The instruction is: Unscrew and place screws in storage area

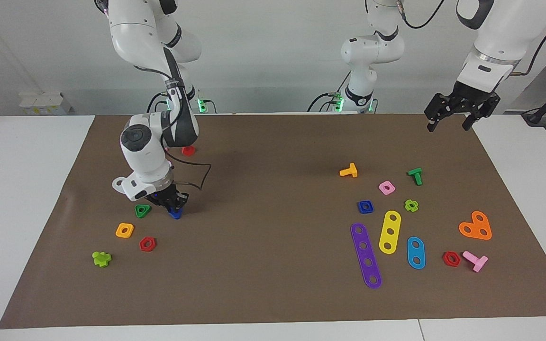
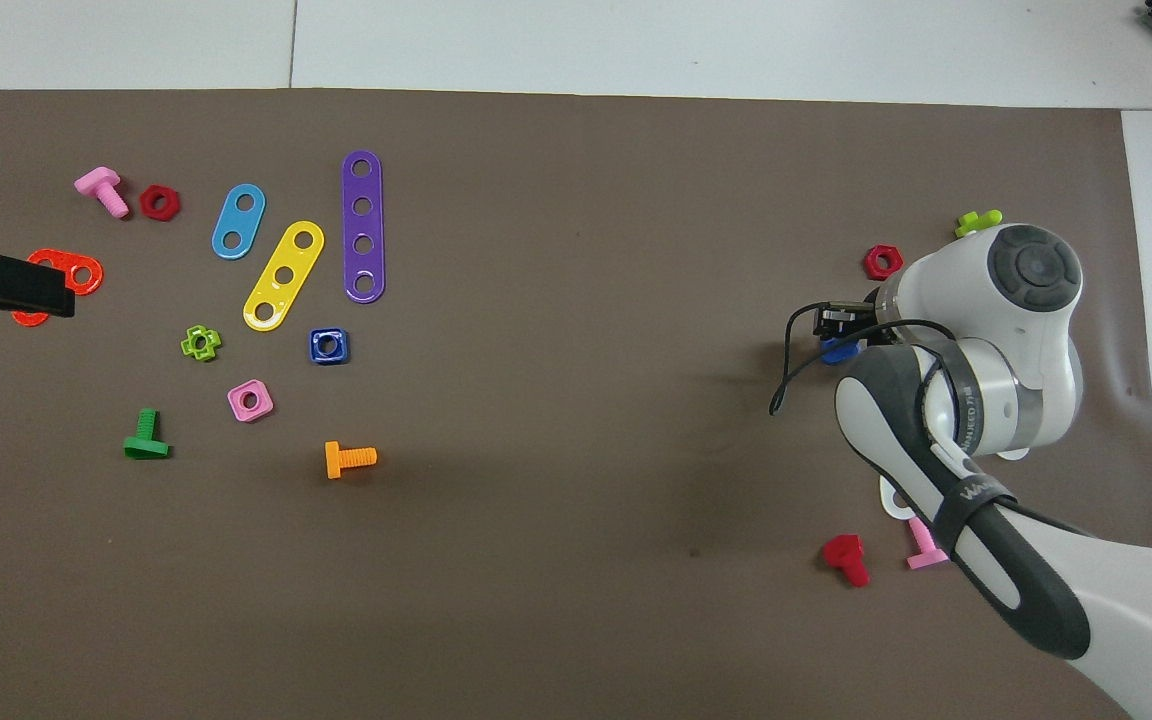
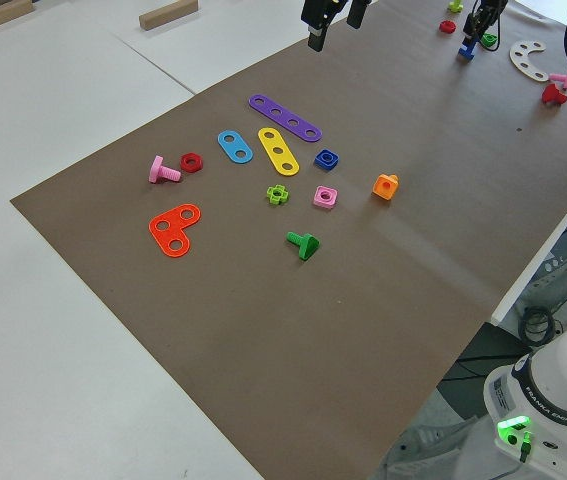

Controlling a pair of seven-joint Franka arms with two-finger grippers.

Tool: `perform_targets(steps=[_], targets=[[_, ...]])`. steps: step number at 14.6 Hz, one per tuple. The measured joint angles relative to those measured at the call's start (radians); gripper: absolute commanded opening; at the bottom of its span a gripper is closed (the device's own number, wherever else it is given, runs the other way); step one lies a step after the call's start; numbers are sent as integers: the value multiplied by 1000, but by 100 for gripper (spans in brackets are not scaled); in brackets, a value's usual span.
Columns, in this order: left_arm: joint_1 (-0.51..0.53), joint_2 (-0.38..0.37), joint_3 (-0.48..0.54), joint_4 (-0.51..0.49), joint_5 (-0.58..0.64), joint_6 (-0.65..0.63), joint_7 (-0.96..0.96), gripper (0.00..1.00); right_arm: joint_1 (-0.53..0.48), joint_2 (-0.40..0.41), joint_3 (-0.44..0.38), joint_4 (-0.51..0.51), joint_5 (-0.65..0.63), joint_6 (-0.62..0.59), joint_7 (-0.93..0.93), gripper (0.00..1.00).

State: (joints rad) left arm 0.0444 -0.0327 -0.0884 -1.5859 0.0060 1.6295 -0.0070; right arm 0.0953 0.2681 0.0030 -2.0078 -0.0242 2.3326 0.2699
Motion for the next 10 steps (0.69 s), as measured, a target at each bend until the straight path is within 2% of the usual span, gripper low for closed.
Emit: perform_targets(steps=[7, 10], targets=[[0, 0, -1, -4, 0, -2, 0, 100, -23, -190, 0, 66, 0, -161, -40, 99], [0, 0, 2, -5, 0, -2, 0, 100, -26, -276, -3, 120, 0, -299, -93, 99]])
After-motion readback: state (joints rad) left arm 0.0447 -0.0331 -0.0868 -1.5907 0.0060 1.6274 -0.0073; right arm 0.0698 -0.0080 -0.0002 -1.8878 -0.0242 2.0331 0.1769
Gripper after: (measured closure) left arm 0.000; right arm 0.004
